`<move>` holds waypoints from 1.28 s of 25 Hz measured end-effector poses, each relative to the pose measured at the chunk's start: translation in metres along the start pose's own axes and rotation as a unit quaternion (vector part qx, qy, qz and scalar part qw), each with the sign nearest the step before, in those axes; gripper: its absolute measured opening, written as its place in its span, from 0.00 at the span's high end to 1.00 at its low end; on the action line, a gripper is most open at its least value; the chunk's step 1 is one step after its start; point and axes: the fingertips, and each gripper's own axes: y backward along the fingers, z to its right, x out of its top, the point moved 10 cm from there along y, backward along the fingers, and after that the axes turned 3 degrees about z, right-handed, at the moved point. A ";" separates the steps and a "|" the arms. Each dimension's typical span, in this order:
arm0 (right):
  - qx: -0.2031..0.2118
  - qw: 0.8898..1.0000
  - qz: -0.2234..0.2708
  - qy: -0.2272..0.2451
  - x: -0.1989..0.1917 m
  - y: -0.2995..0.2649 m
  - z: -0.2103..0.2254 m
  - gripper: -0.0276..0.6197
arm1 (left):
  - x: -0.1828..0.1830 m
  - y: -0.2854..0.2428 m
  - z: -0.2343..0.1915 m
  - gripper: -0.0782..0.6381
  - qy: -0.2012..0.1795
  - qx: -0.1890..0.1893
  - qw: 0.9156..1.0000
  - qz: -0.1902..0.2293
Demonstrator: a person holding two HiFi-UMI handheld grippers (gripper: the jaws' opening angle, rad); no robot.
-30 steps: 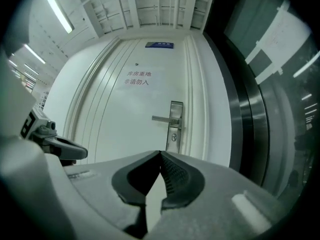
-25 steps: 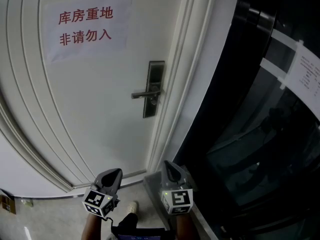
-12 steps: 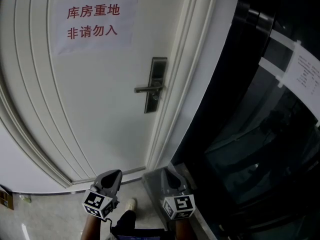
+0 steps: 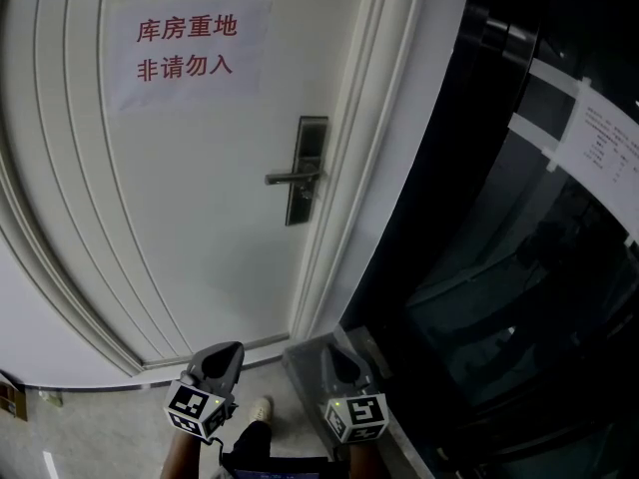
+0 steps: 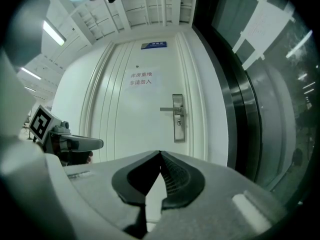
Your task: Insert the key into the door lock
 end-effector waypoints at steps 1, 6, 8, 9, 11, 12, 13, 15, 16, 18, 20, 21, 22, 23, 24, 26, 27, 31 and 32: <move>0.000 1.000 0.001 0.002 0.000 0.000 0.000 0.96 | 0.000 0.000 0.001 0.89 -0.001 -0.002 1.000 0.000; -0.001 1.000 0.005 0.011 0.004 0.002 0.003 0.95 | 0.003 -0.004 0.005 0.89 -0.005 -0.005 1.000 0.004; 0.000 1.000 0.006 0.014 0.005 0.003 0.004 0.96 | 0.004 -0.006 0.008 0.89 -0.007 -0.008 1.000 0.005; 0.000 1.000 0.006 0.014 0.005 0.004 0.005 0.96 | 0.005 -0.006 0.009 0.89 -0.009 -0.009 1.000 0.004; 0.000 1.000 0.006 0.011 0.005 0.005 0.005 0.96 | 0.005 -0.006 0.011 0.89 -0.010 -0.010 1.000 0.004; 0.001 1.000 0.006 0.010 0.005 0.005 0.005 0.96 | 0.005 -0.006 0.011 0.89 -0.010 -0.010 1.000 0.004; 0.003 1.000 0.006 0.009 0.004 0.005 0.005 0.96 | 0.005 -0.005 0.012 0.89 -0.010 -0.009 1.000 0.004; 0.006 1.000 0.006 0.009 0.004 0.005 0.005 0.96 | 0.004 -0.005 0.013 0.89 -0.011 -0.007 1.000 0.004; 0.007 1.000 0.005 0.008 0.003 0.005 0.005 0.96 | 0.004 -0.005 0.013 0.89 -0.010 -0.007 1.000 0.004; 0.008 1.000 0.004 0.006 0.003 0.004 0.005 0.96 | 0.003 -0.005 0.012 0.89 -0.010 -0.005 1.000 0.003; 0.010 1.000 0.005 0.004 0.003 0.004 0.005 0.96 | 0.003 -0.005 0.012 0.89 -0.010 -0.003 1.000 0.002; 0.011 1.000 0.004 0.003 0.002 0.004 0.005 0.96 | 0.003 -0.004 0.012 0.89 -0.010 -0.003 1.000 0.002; 0.013 1.000 0.004 0.001 0.002 0.004 0.005 0.96 | 0.003 -0.004 0.012 0.89 -0.010 -0.003 1.000 0.002; 0.015 1.000 0.003 -0.002 0.002 0.003 0.005 0.96 | 0.003 -0.004 0.013 0.89 -0.010 -0.002 1.000 0.002; 0.016 1.000 0.004 -0.006 0.002 0.003 0.005 0.96 | 0.003 -0.004 0.013 0.89 -0.010 -0.002 1.000 0.001; 0.018 1.000 0.004 -0.008 0.001 0.003 0.005 0.96 | 0.004 -0.004 0.013 0.89 -0.012 -0.001 1.000 0.001; 0.018 1.000 0.004 -0.007 0.001 0.003 0.005 0.96 | 0.004 -0.003 0.013 0.89 -0.012 0.000 1.000 0.001; 0.020 1.000 0.003 -0.006 0.001 0.001 0.004 0.96 | 0.004 -0.004 0.011 0.89 -0.012 0.000 1.000 0.003; 0.021 1.000 0.003 -0.006 0.000 0.000 0.004 0.96 | 0.004 -0.004 0.011 0.89 -0.012 0.000 1.000 0.003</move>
